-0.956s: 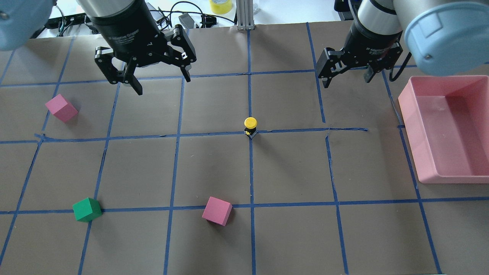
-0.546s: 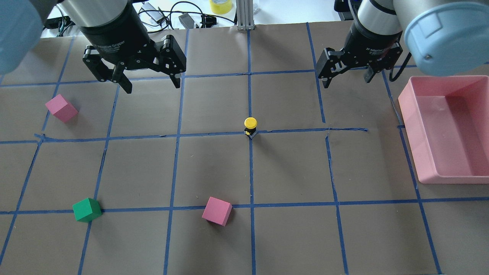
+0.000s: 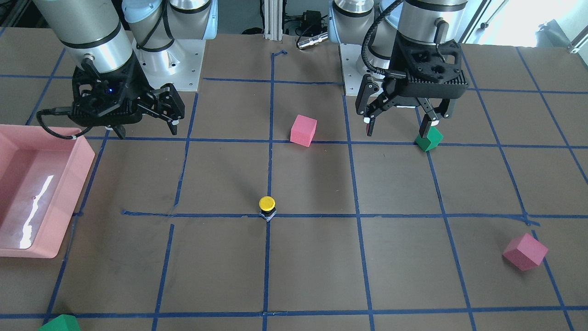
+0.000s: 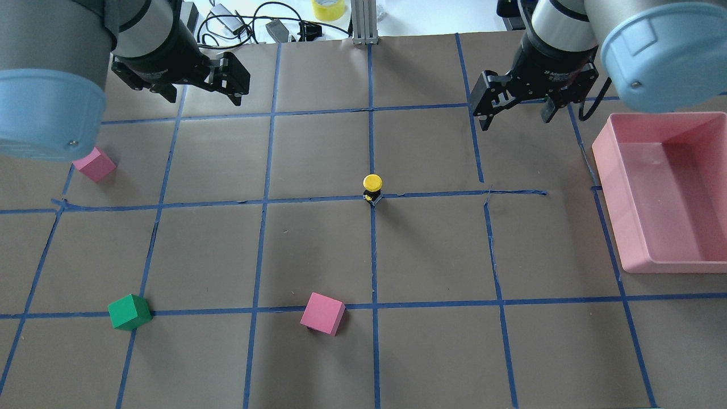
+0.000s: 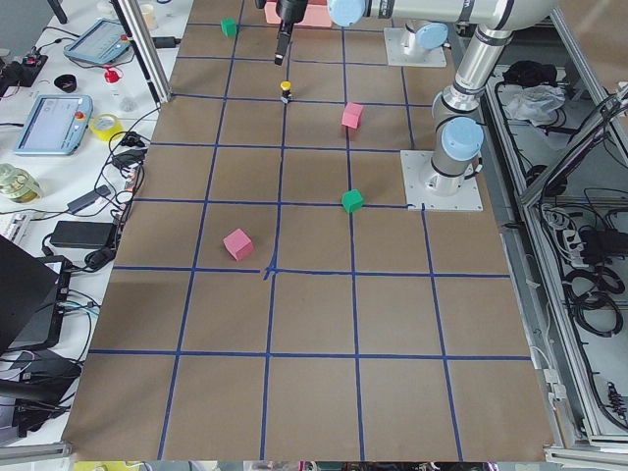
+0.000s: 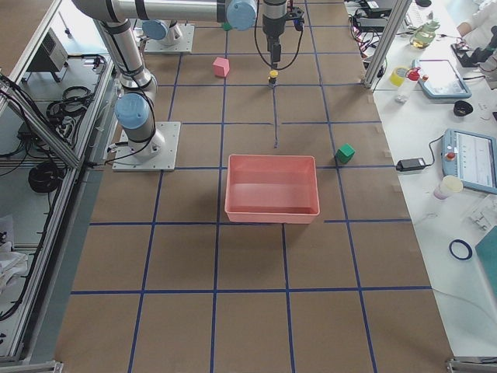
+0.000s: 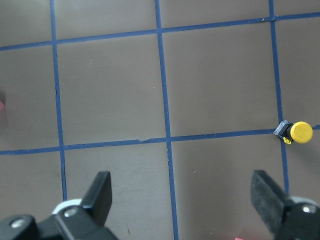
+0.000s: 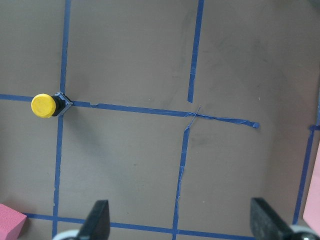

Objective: Align button upright

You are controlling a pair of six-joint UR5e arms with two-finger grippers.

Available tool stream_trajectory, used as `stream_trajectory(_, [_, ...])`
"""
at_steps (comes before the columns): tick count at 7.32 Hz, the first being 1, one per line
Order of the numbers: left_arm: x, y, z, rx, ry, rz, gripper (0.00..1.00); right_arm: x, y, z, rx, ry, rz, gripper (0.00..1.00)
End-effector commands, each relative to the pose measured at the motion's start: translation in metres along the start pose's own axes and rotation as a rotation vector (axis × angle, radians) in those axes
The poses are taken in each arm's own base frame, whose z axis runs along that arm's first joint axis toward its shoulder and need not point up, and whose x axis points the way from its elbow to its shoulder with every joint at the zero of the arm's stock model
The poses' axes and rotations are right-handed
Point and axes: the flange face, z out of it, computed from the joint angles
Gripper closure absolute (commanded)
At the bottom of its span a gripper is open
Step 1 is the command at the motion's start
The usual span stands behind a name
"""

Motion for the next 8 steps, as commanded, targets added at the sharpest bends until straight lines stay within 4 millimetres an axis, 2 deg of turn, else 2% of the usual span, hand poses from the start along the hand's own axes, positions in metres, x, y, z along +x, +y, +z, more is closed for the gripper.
stream_trajectory(1, [0.000,0.005,-0.005,-0.009,0.005,-0.022,0.00,0.000,0.000,0.000,0.000,0.000,0.000,0.00])
stream_trajectory(3, [0.000,0.029,-0.015,-0.151,0.007,-0.027,0.00,0.001,0.000,0.000,-0.001,0.000,0.000,0.00])
stream_trajectory(6, [0.002,0.032,-0.017,-0.159,0.018,-0.021,0.00,-0.001,-0.001,0.001,0.000,-0.002,-0.003,0.00])
stream_trajectory(8, [-0.002,0.030,-0.010,-0.170,0.020,-0.021,0.00,0.000,0.000,0.000,0.004,-0.004,0.000,0.00])
